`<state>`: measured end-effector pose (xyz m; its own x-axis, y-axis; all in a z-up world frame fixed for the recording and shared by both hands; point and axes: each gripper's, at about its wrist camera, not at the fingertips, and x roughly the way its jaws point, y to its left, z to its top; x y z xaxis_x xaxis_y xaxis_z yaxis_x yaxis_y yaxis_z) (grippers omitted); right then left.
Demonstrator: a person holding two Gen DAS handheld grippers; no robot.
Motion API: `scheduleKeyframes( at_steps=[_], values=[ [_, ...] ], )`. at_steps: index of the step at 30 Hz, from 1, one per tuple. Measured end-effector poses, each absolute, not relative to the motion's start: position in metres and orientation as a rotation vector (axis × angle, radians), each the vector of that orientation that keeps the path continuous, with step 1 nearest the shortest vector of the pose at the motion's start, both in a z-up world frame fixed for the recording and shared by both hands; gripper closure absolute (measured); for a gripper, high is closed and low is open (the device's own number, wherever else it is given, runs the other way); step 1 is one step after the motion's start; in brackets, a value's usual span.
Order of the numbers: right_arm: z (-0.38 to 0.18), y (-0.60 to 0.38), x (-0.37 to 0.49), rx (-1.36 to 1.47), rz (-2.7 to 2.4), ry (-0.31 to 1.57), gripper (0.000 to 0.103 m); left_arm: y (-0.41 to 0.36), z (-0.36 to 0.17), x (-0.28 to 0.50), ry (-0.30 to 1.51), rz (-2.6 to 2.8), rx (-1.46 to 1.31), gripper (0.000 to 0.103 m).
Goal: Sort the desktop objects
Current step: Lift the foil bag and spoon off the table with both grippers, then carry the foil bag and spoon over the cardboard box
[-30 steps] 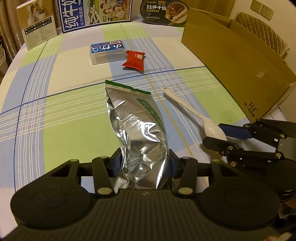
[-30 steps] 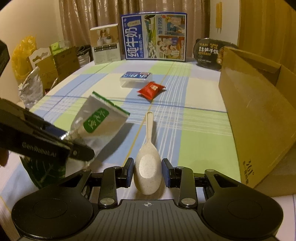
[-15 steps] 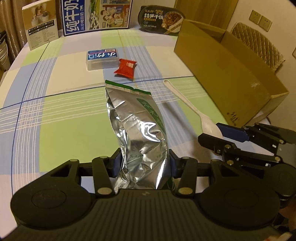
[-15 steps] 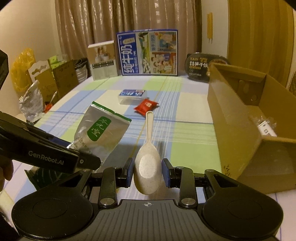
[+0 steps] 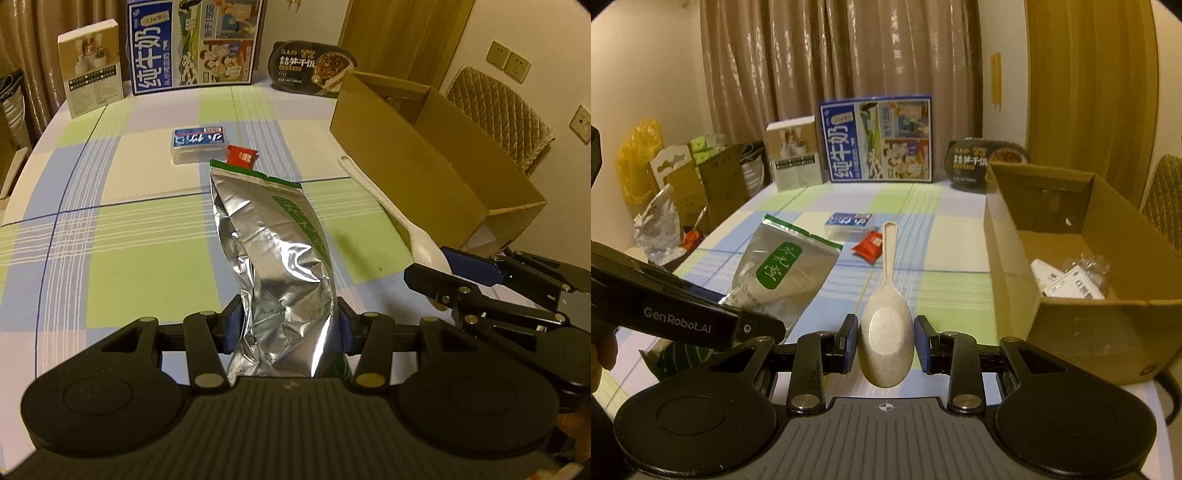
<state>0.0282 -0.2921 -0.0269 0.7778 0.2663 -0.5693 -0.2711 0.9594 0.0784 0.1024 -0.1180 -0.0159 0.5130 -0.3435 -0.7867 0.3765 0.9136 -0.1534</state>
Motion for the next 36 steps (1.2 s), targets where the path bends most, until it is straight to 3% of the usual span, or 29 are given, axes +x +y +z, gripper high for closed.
scheduleKeyframes(
  at_steps=[16, 36],
  values=[
    [0.019, -0.349, 0.025, 0.017, 0.187, 0.508, 0.073, -0.163, 0.023, 0.093, 0.881, -0.497, 0.058, 0.059],
    [0.039, -0.470, 0.079, -0.004, -0.014, 0.481, 0.073, -0.306, 0.054, 0.153, 0.824, -0.690, 0.033, 0.059]
  ],
)
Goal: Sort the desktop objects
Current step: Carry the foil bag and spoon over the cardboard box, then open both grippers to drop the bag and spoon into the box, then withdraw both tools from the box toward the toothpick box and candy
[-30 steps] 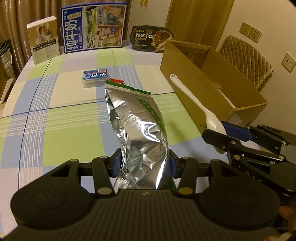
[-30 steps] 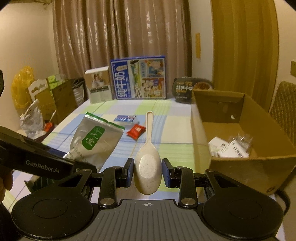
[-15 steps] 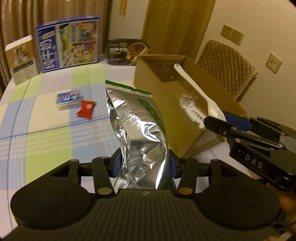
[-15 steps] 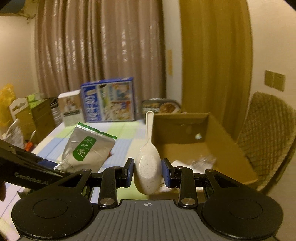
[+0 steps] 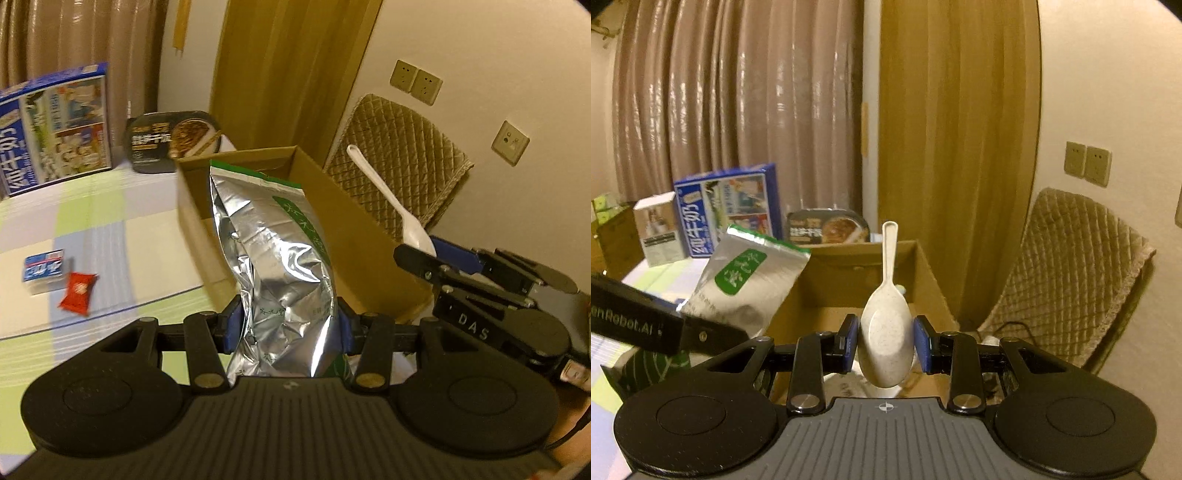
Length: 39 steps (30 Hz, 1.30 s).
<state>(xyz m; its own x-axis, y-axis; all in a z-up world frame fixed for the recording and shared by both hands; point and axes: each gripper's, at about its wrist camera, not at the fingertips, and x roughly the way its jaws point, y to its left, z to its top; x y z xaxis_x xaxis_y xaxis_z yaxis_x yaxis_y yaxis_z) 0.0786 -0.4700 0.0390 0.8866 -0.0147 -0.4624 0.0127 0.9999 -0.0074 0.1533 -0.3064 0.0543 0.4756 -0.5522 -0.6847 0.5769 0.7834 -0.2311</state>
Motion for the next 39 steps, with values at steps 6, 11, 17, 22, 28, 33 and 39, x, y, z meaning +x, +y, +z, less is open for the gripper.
scheduleKeyframes(
  at_steps=[6, 11, 17, 22, 28, 33, 39],
  values=[
    [0.028, -0.481, 0.094, -0.011, -0.029, 0.505, 0.073, -0.331, 0.045, 0.180, 0.838, -0.718, -0.020, 0.059],
    [0.019, -0.483, 0.104, -0.012, -0.034, 0.517, 0.073, -0.349, 0.037, 0.199, 0.850, -0.716, 0.000, 0.054],
    [0.009, -0.479, 0.114, -0.017, -0.022, 0.535, 0.073, -0.337, 0.039, 0.204, 0.810, -0.682, 0.000, 0.054],
    [0.003, -0.476, 0.123, -0.007, 0.009, 0.550, 0.058, -0.317, 0.036, 0.202, 0.808, -0.653, -0.006, 0.054],
    [0.007, -0.478, 0.109, 0.019, 0.003, 0.542, 0.046, -0.295, 0.034, 0.192, 0.802, -0.626, -0.003, 0.043],
    [0.016, -0.475, 0.092, 0.032, -0.001, 0.542, 0.043, -0.269, 0.034, 0.182, 0.796, -0.583, 0.004, 0.039],
    [0.036, -0.458, 0.070, 0.051, 0.031, 0.503, 0.033, -0.226, 0.030, 0.165, 0.801, -0.512, 0.005, 0.030]
  ],
)
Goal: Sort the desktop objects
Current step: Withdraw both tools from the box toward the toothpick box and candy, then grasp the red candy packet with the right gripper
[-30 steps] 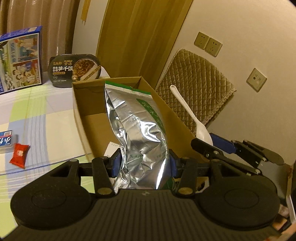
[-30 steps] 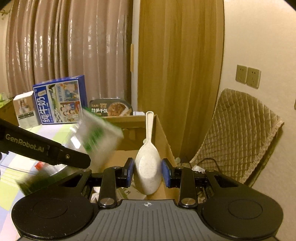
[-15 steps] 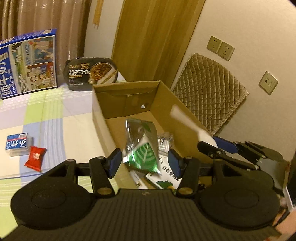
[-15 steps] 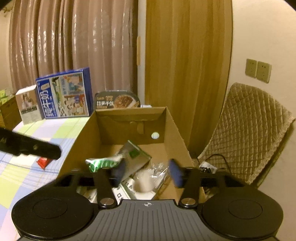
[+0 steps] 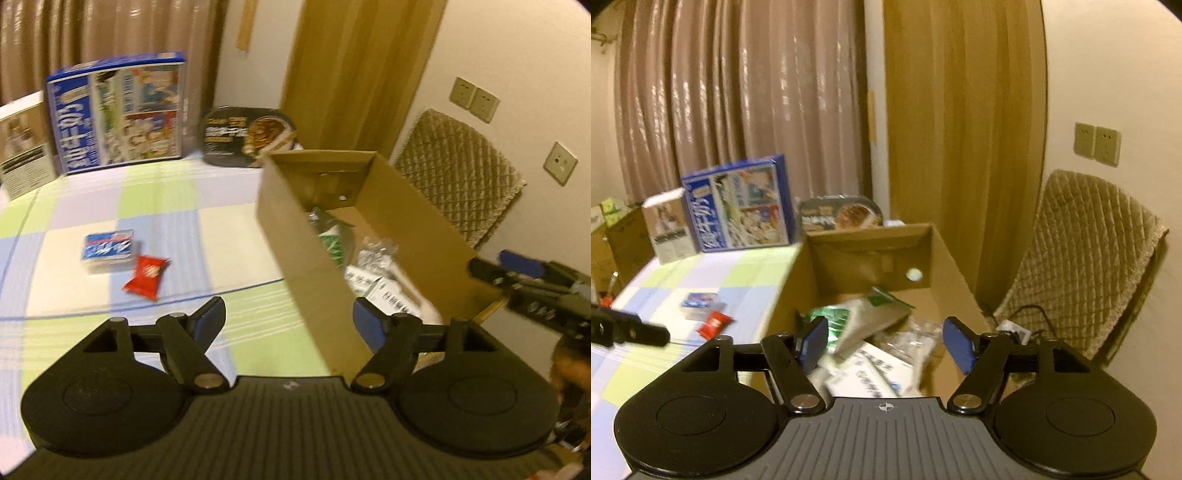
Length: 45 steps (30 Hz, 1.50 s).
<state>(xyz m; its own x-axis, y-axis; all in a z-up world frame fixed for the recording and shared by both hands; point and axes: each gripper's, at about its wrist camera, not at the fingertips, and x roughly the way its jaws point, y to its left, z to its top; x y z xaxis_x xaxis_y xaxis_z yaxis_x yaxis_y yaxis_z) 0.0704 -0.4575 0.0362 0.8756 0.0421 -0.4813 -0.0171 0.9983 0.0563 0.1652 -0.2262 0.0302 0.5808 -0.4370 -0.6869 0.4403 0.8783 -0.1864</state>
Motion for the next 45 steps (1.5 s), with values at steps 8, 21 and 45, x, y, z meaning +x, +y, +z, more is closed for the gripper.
scheduleKeyframes(
  at_steps=[8, 21, 45],
  values=[
    [0.066, -0.406, 0.053, 0.066, 0.163, 0.445, 0.017, -0.161, 0.024, 0.136, 0.808, -0.407, 0.012, 0.010],
    [0.056, -0.316, 0.059, -0.020, 0.337, 0.492, 0.005, -0.070, 0.029, 0.124, 0.782, -0.261, 0.084, 0.002],
    [-0.004, -0.244, 0.251, -0.563, 0.805, 0.758, 0.005, -0.054, -0.006, 0.260, 0.762, -0.560, 0.481, 0.002]
  ],
)
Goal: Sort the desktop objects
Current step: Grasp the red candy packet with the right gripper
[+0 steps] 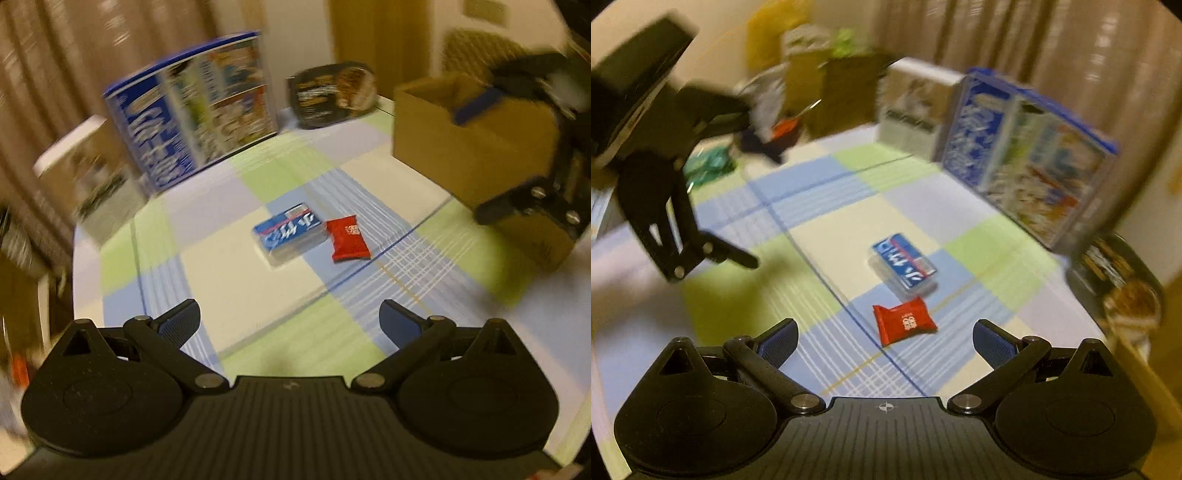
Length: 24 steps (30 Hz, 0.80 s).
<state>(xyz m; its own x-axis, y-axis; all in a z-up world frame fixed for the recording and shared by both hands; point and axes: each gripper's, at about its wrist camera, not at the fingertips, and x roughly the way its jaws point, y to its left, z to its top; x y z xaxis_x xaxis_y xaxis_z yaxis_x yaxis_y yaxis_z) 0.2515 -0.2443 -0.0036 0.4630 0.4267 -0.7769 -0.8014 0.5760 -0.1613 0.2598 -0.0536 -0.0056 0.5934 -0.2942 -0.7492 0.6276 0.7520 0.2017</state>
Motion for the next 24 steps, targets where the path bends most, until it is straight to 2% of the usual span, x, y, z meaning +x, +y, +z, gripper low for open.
scheduleKeyframes(
  at_steps=[6, 10, 20, 22, 24],
  values=[
    [-0.036, -0.228, 0.297, -0.675, 0.915, 0.856, 0.005, -0.080, -0.030, 0.296, 0.721, -0.717, 0.730, 0.002],
    [-0.057, -0.218, 0.318, -0.742, 0.986, 0.921, 0.005, -0.090, -0.049, 0.319, 0.744, -0.791, 0.799, 0.010],
    [-0.094, -0.205, 0.353, -0.763, 1.054, 0.992, 0.005, -0.111, -0.084, 0.374, 0.746, -0.890, 0.937, 0.010],
    [-0.100, -0.204, 0.360, -0.748, 1.054, 1.013, 0.009, -0.116, -0.088, 0.387, 0.750, -0.901, 0.953, 0.010],
    [-0.104, -0.203, 0.366, -0.729, 1.065, 1.040, 0.018, -0.121, -0.091, 0.397, 0.744, -0.915, 0.953, 0.010]
  ],
)
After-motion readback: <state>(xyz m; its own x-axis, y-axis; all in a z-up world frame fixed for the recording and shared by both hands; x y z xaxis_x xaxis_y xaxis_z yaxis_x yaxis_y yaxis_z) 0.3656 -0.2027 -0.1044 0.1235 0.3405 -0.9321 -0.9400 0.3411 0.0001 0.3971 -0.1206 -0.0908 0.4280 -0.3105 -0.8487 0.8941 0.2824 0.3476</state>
